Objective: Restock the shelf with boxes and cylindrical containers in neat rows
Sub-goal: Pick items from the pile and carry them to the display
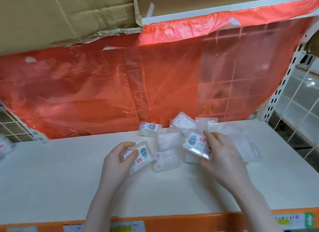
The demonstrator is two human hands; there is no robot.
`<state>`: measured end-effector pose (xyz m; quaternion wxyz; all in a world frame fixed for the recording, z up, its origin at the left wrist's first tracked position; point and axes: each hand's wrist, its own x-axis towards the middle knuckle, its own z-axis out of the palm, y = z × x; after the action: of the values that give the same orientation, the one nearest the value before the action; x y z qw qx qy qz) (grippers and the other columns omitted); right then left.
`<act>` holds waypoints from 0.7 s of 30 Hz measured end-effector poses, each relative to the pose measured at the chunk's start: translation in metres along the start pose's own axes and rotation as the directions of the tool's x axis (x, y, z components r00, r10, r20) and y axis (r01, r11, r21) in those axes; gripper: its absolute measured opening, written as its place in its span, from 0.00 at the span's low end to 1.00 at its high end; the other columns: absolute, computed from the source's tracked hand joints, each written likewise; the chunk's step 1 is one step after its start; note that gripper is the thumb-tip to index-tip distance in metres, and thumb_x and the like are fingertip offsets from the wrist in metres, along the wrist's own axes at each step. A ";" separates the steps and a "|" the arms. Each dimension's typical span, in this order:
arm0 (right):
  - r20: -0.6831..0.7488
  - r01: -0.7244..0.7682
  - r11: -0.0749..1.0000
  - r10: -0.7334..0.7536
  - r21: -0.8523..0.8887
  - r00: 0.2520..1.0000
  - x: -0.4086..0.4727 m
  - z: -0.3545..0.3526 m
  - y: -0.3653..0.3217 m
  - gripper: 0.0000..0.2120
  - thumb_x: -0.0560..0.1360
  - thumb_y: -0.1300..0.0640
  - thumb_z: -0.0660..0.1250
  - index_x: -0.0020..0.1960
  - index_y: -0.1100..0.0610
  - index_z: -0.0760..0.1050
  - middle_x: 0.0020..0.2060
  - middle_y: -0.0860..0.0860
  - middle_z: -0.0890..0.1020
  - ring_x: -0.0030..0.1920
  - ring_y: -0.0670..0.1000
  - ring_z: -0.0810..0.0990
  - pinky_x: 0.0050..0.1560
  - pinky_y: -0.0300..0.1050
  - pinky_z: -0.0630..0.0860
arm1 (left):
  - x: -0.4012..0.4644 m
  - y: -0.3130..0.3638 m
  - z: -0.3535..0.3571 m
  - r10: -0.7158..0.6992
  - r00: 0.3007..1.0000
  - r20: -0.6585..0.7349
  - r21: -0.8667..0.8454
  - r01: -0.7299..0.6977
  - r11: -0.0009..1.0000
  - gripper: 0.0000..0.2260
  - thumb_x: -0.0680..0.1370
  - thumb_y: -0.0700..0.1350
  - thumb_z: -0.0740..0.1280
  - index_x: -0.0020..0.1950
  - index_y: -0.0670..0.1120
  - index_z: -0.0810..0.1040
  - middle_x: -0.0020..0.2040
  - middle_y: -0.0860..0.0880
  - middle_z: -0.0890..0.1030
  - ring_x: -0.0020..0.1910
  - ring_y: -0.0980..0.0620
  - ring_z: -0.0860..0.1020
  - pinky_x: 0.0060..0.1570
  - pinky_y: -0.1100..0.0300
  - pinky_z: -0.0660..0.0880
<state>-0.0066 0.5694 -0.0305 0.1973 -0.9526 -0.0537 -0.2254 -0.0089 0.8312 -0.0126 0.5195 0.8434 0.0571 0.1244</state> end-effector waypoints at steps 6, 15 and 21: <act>0.043 0.113 0.993 -0.112 -0.034 0.993 -0.007 0.023 -0.067 0.36 0.52 0.57 0.78 0.60 0.62 0.76 0.49 0.55 0.80 0.49 0.58 0.79 0.47 0.44 0.76 | -0.005 -0.044 -0.066 -0.138 0.988 -0.064 -0.108 0.130 0.986 0.03 0.73 0.41 0.70 0.45 0.46 0.79 0.44 0.48 0.82 0.35 0.59 0.80 0.32 0.66 0.73; 0.100 0.203 0.979 -0.201 -0.014 0.975 -0.041 0.083 -0.222 0.36 0.50 0.55 0.78 0.57 0.63 0.77 0.45 0.54 0.80 0.43 0.58 0.80 0.41 0.44 0.78 | -0.028 -0.116 -0.224 -0.252 0.960 -0.120 -0.240 0.218 0.946 0.10 0.63 0.51 0.65 0.40 0.47 0.79 0.40 0.51 0.81 0.32 0.62 0.77 0.32 0.65 0.70; 0.128 0.238 0.970 -0.243 0.057 0.961 -0.062 0.131 -0.336 0.36 0.51 0.58 0.78 0.58 0.62 0.76 0.46 0.53 0.79 0.45 0.58 0.79 0.43 0.46 0.78 | -0.037 -0.163 -0.331 -0.321 0.926 -0.200 -0.319 0.248 0.915 0.04 0.71 0.44 0.71 0.39 0.46 0.79 0.37 0.49 0.80 0.33 0.55 0.78 0.29 0.66 0.72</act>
<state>-0.0727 0.9291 -0.0482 0.1838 -0.9477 -0.1867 -0.1821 -0.1285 1.1825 -0.0211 0.6379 0.7190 0.2259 0.1585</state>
